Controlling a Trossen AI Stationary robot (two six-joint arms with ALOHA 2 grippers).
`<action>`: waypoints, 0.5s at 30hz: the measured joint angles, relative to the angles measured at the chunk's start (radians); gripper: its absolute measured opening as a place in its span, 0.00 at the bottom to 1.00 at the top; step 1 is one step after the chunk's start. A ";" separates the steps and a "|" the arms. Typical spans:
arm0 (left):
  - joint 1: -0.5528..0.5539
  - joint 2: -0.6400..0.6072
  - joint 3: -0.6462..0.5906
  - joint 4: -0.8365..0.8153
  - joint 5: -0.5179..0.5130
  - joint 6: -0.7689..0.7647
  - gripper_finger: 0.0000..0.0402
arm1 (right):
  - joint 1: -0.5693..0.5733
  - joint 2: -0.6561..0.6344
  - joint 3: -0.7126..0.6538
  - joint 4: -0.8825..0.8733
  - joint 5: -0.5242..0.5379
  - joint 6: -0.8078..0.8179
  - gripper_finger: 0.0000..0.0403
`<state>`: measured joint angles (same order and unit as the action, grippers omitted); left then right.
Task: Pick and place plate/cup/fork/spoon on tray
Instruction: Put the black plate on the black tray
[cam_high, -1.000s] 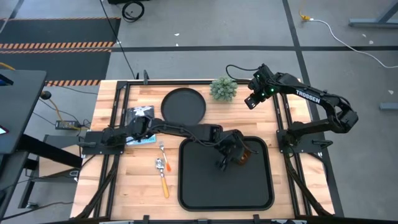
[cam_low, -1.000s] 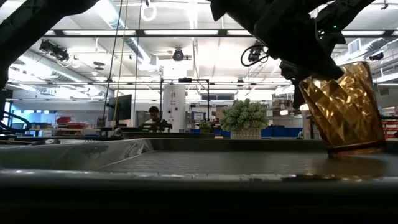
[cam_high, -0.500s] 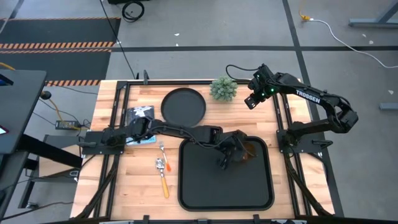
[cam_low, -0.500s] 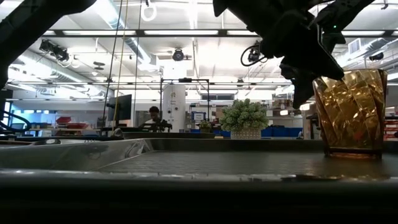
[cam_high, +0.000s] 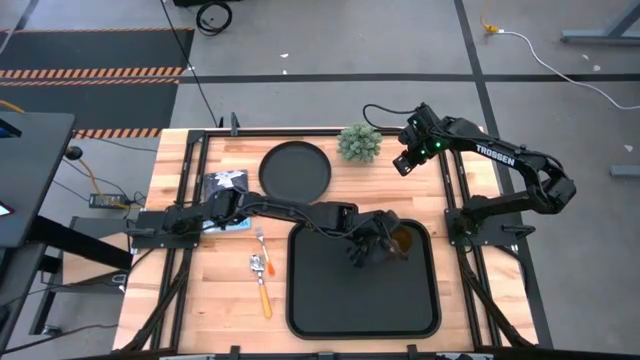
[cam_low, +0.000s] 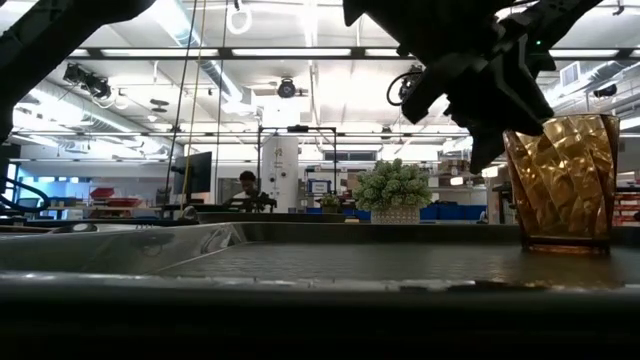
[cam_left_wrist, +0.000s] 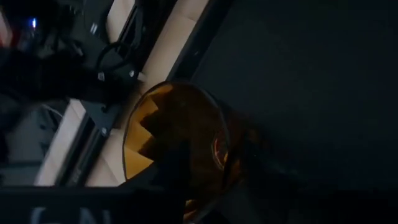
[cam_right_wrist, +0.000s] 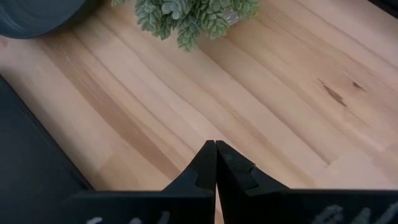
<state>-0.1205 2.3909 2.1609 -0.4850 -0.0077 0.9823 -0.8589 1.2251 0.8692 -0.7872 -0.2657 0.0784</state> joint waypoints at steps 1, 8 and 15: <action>0.000 0.000 0.000 0.004 0.001 0.028 0.36 | 0.000 0.000 0.000 0.000 0.000 0.000 0.02; 0.031 0.000 0.000 0.024 0.045 0.222 0.35 | 0.000 0.000 0.000 0.000 0.000 0.000 0.02; 0.062 0.000 0.000 0.033 0.096 0.202 0.35 | 0.000 0.000 0.000 0.000 0.000 0.004 0.02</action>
<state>-0.0589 2.3909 2.1605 -0.4523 0.0888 1.1839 -0.8589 1.2251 0.8692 -0.7871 -0.2653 0.0826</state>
